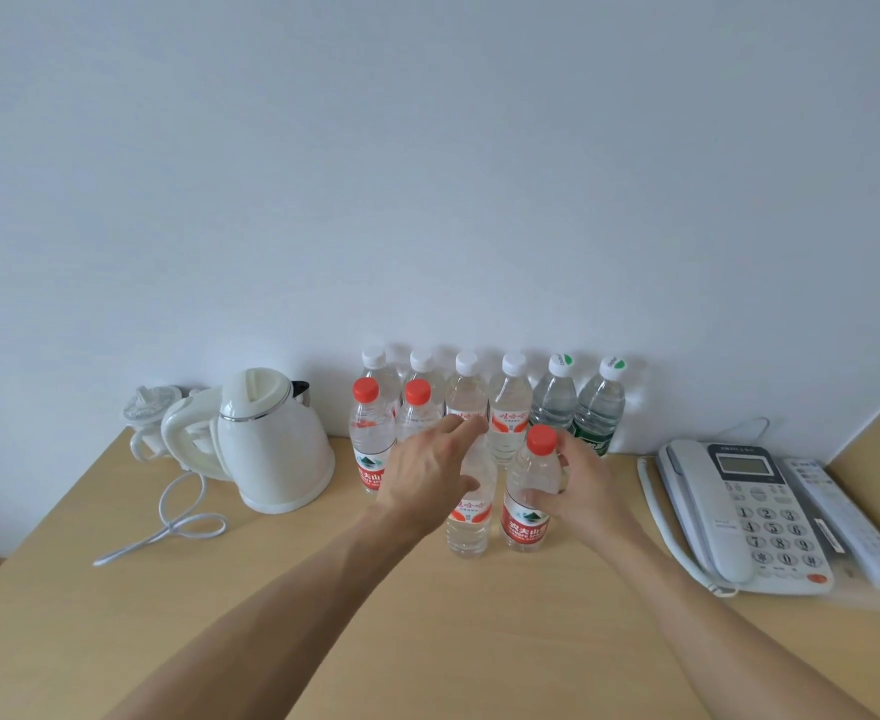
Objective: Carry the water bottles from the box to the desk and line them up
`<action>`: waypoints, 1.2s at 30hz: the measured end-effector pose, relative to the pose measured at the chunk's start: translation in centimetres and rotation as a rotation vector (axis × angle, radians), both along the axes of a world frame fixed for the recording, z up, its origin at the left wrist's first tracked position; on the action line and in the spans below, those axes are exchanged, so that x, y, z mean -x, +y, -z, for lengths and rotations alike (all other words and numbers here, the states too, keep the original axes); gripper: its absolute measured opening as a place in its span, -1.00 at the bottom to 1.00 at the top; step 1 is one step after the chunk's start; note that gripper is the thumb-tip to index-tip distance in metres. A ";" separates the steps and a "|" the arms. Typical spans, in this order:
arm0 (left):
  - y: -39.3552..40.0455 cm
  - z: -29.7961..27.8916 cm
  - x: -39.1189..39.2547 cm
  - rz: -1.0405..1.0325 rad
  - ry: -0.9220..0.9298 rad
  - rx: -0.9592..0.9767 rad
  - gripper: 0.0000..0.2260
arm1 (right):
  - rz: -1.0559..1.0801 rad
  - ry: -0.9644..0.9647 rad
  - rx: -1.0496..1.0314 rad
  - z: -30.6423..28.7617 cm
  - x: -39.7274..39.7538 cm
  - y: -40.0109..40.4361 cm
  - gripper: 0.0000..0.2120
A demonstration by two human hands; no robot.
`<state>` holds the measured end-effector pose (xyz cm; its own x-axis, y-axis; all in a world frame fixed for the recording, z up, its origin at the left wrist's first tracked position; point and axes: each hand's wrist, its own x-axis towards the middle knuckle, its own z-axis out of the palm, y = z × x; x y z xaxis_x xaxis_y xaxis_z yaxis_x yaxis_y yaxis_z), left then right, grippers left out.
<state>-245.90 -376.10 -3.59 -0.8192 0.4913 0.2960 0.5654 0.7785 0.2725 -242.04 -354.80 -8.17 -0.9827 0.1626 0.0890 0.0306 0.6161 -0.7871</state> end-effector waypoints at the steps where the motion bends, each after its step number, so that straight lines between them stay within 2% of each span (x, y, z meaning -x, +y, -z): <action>1: 0.2 0.0 0.2 0.001 -0.040 -0.017 -0.45 | 0.003 0.009 -0.013 -0.1 -0.1 -0.1 -0.39; 10: 2.6 -1.3 3.8 -0.054 -0.111 0.011 -0.48 | 0.062 0.018 -0.005 -0.4 -0.9 -0.4 -0.46; 17: 3.6 -1.8 5.5 -0.140 -0.069 0.085 -0.56 | 0.087 0.023 -0.031 -0.4 -1.0 -0.6 -0.48; 28: 3.3 -2.5 5.2 -0.118 -0.079 0.141 -0.58 | 0.118 0.029 -0.111 -0.7 -0.5 -0.8 -0.58; 31: 3.0 -2.3 4.8 -0.086 0.015 0.151 -0.55 | 0.119 0.036 -0.112 -0.8 -0.1 -0.9 -0.60; 36: 1.5 -1.2 3.8 -0.010 0.303 0.196 -0.64 | 0.119 0.028 -0.116 -1.1 0.9 -0.9 -0.62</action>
<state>-249.70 -374.56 -2.42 -0.7138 0.5550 0.4271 0.5897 0.8053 -0.0608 -242.91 -355.70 -7.11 -0.9541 0.2643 0.1411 0.0875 0.6963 -0.7124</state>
